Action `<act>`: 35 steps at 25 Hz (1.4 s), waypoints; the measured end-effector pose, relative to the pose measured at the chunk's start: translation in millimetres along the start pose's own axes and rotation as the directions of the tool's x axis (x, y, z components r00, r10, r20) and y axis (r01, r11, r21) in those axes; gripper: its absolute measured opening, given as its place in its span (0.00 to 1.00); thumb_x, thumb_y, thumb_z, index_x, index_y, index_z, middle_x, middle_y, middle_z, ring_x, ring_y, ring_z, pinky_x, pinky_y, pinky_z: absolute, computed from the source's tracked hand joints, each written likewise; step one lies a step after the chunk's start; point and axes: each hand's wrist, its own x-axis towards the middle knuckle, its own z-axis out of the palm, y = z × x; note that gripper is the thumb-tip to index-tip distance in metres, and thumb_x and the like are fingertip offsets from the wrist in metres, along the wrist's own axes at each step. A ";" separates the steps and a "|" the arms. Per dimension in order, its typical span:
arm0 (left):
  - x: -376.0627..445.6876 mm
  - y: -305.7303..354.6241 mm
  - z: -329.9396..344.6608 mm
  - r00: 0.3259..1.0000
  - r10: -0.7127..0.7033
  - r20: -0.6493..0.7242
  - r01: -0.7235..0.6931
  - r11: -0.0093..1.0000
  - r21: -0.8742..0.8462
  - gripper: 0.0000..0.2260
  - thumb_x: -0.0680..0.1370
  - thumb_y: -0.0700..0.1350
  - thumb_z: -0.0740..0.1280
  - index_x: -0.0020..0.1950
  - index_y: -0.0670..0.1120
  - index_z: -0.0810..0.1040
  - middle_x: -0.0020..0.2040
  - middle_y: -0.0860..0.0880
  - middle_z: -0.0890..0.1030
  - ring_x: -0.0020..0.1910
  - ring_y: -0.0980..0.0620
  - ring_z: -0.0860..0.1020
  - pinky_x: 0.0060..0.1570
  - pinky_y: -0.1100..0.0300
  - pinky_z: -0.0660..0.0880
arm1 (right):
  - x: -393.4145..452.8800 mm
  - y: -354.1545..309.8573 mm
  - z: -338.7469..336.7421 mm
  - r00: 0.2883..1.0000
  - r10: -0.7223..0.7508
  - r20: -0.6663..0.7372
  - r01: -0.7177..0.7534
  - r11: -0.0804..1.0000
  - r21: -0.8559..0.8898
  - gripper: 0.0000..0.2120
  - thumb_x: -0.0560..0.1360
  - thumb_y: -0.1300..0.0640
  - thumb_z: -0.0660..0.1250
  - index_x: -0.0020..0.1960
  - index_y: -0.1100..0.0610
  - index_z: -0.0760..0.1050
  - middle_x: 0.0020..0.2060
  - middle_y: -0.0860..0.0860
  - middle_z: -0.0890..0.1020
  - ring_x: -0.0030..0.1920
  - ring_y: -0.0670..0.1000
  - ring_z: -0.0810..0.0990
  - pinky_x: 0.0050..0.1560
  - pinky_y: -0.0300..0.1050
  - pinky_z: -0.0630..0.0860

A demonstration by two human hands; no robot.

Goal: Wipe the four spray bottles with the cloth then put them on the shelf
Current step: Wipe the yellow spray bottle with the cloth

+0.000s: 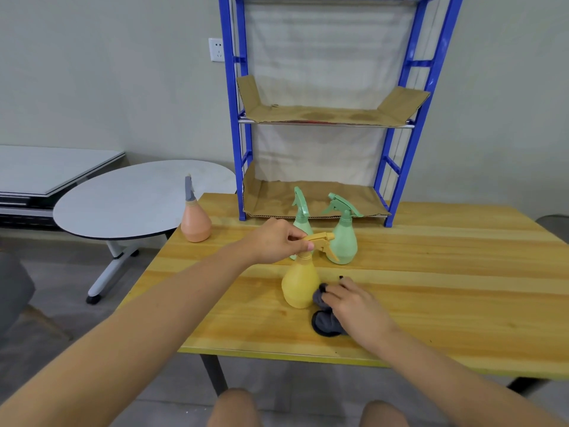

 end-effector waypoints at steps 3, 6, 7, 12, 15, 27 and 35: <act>3.0 2.7 1.3 1.000 -0.004 -0.002 0.004 1.000 0.007 0.22 0.79 0.61 0.67 0.45 0.41 0.83 0.42 0.38 0.82 0.36 0.48 0.76 0.36 0.58 0.70 | 16.5 0.7 -15.9 0.982 0.018 -0.187 -0.007 0.998 0.062 0.10 0.72 0.63 0.68 0.53 0.56 0.80 0.51 0.48 0.80 0.48 0.53 0.76 0.48 0.45 0.77; 3.6 2.1 3.1 1.000 -0.019 -0.022 0.019 1.000 0.003 0.21 0.79 0.60 0.67 0.45 0.42 0.83 0.42 0.39 0.83 0.37 0.45 0.78 0.36 0.57 0.70 | 9.2 -24.4 -0.7 0.983 -0.156 -0.101 0.161 0.986 0.044 0.10 0.75 0.64 0.64 0.55 0.57 0.76 0.52 0.50 0.77 0.49 0.54 0.73 0.50 0.47 0.76; 3.2 2.5 3.6 0.999 -0.024 -0.024 0.024 1.000 -0.003 0.21 0.79 0.60 0.67 0.46 0.41 0.83 0.42 0.38 0.82 0.35 0.49 0.76 0.36 0.58 0.69 | 0.7 -32.1 8.1 0.969 -0.245 -0.031 0.246 0.969 0.030 0.08 0.75 0.64 0.64 0.52 0.56 0.75 0.50 0.49 0.76 0.49 0.53 0.71 0.48 0.47 0.76; 3.4 3.8 3.6 0.999 -0.008 -0.034 0.008 1.000 -0.006 0.22 0.79 0.60 0.67 0.44 0.41 0.82 0.40 0.38 0.81 0.33 0.54 0.72 0.35 0.58 0.68 | 19.2 -28.2 -10.3 0.980 -0.108 -0.169 0.129 0.984 0.121 0.14 0.73 0.64 0.69 0.58 0.56 0.78 0.58 0.47 0.78 0.52 0.51 0.74 0.47 0.42 0.77; -1.0 4.5 3.5 0.999 0.005 -0.049 -0.005 1.000 0.004 0.22 0.79 0.60 0.67 0.44 0.40 0.82 0.33 0.42 0.76 0.32 0.54 0.70 0.34 0.58 0.66 | 14.1 -39.1 -4.1 0.968 -0.218 -0.123 0.228 0.971 0.070 0.11 0.72 0.64 0.70 0.52 0.54 0.79 0.53 0.46 0.79 0.50 0.50 0.71 0.47 0.40 0.74; -15.5 -0.5 18.7 0.986 -0.163 0.025 0.141 0.754 -0.641 0.13 0.83 0.48 0.66 0.59 0.41 0.85 0.58 0.48 0.85 0.58 0.51 0.83 0.63 0.53 0.79 | 38.2 -5.2 -45.4 0.796 0.377 -0.475 -0.232 0.913 0.335 0.16 0.68 0.69 0.74 0.56 0.60 0.82 0.57 0.52 0.80 0.56 0.54 0.76 0.54 0.46 0.77; -20.7 -0.4 21.8 0.990 -0.142 -0.003 0.101 0.718 -0.689 0.16 0.83 0.47 0.66 0.55 0.33 0.83 0.57 0.39 0.85 0.57 0.48 0.83 0.61 0.54 0.80 | 42.7 -17.9 -41.3 0.863 0.203 -0.462 -0.119 0.972 0.205 0.14 0.69 0.70 0.73 0.53 0.61 0.82 0.55 0.53 0.80 0.53 0.56 0.78 0.49 0.48 0.79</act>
